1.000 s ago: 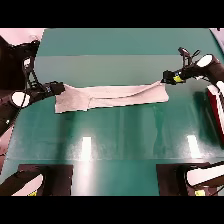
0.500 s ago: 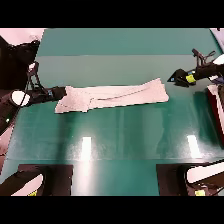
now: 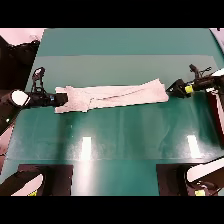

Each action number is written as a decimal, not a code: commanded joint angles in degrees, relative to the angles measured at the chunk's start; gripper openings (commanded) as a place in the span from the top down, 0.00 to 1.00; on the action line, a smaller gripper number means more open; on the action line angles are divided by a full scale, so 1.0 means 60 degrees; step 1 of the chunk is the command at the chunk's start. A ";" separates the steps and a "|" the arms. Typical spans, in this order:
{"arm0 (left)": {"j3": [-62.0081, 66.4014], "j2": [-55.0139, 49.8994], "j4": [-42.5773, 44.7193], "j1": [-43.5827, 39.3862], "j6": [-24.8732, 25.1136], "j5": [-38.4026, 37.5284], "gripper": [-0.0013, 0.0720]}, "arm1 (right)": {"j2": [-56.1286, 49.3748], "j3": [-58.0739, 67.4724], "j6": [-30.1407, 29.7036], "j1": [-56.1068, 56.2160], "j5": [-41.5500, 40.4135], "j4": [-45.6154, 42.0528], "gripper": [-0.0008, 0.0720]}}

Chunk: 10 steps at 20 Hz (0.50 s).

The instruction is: Fold the shirts.

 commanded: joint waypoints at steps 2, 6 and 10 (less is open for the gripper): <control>0.0007 -0.0007 -0.0131 0.0007 0.0011 -0.0240 0.96 | -0.0470 -0.0058 -0.0288 0.0517 -0.0226 0.0492 0.39; 0.0062 -0.0011 -0.0696 -0.0011 0.0018 -0.0117 0.96 | -0.0299 -0.0044 -0.0747 0.0962 -0.0823 0.0510 0.97; 0.0863 -0.0200 -0.0892 -0.0066 0.0022 -0.0171 0.96 | 0.0463 -0.0040 -0.0911 0.1075 -0.0845 0.0525 0.97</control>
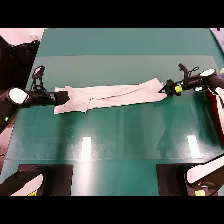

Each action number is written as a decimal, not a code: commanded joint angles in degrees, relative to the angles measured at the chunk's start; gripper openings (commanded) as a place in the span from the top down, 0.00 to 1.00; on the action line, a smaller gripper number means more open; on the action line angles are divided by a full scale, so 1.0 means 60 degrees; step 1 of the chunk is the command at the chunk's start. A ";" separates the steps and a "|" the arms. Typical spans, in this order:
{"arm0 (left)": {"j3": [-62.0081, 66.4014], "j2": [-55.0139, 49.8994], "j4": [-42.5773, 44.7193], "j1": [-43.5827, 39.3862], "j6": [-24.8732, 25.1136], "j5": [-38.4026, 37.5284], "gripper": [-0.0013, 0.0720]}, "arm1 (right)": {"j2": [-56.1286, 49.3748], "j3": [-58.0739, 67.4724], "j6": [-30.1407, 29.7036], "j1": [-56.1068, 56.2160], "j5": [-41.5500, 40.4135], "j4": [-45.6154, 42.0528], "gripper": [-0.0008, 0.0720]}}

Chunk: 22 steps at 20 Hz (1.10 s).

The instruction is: Fold the shirts.

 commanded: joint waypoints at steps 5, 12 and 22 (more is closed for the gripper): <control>0.2994 -0.2393 -0.0113 -0.1723 0.0317 -0.0146 0.96 | 0.1876 0.0015 -0.0193 0.0474 0.0240 0.1377 0.98; 0.6994 -0.6910 -0.0058 -0.3639 0.0262 -0.0914 0.96 | 0.2164 0.2645 0.0117 0.2018 0.1523 0.1821 0.98; 0.7471 -0.7708 -0.0058 -0.3679 0.0058 -0.1300 0.96 | 0.2131 0.4510 0.0393 0.3901 0.1392 0.1734 0.98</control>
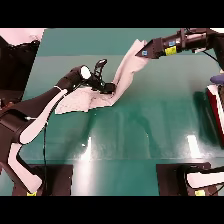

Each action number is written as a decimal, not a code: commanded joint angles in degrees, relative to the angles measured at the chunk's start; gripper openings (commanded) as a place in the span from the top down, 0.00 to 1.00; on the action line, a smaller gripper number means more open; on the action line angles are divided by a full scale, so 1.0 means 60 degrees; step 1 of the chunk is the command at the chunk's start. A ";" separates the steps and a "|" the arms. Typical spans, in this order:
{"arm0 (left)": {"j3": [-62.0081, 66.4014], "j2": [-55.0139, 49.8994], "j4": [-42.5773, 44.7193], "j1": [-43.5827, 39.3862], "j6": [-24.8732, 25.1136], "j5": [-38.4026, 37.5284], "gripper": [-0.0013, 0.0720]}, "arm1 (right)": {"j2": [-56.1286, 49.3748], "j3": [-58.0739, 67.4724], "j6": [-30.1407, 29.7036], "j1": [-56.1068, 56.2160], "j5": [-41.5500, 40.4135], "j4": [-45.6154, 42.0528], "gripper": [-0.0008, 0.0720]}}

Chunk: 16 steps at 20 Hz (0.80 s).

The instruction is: Fold the shirts.

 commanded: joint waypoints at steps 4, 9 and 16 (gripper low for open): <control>0.0780 0.0335 0.0772 0.0546 -0.0033 -0.1184 0.96 | -0.0280 0.0273 0.0040 0.1013 -0.0346 -0.0022 0.98; 0.1260 0.2422 0.2350 0.1905 -0.0084 -0.2014 0.96 | -0.0936 0.0273 -0.0149 0.2167 -0.1067 -0.0004 0.98; 0.1260 0.5472 0.4353 0.3621 -0.0080 -0.3133 0.96 | -0.1858 0.0291 -0.0412 0.3825 -0.2761 0.0007 0.98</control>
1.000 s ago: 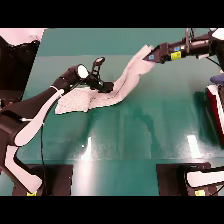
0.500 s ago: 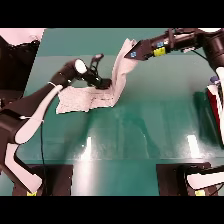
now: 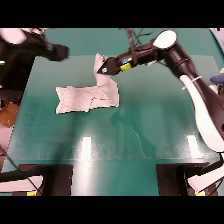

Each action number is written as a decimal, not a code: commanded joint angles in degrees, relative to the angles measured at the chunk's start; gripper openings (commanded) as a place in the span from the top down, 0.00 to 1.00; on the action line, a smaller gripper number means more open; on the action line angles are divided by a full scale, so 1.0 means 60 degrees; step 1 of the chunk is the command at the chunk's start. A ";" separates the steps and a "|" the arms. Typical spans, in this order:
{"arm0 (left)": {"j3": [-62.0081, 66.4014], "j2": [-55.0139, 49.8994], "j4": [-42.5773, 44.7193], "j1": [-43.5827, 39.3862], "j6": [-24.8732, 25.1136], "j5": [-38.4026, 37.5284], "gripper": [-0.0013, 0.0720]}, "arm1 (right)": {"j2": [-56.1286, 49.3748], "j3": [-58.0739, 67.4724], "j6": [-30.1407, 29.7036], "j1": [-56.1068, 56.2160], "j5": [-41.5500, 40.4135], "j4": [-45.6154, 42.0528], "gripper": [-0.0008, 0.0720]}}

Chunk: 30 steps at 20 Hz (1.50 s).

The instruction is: Fold the shirts.

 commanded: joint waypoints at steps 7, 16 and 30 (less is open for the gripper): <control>0.0018 0.1676 0.1129 0.1042 0.0058 -0.1719 0.96 | -0.1351 0.0007 -0.0922 0.1723 -0.3071 0.0040 0.96; 0.0018 0.1676 0.1031 0.1042 0.0058 -0.2171 0.96 | -0.2361 0.1381 -0.1399 0.2124 -0.2102 0.0204 0.37; -0.0011 0.1665 0.1020 0.1042 0.0062 -0.1807 0.96 | -0.0076 -0.4849 0.0699 -0.2492 -0.1810 -0.0656 0.16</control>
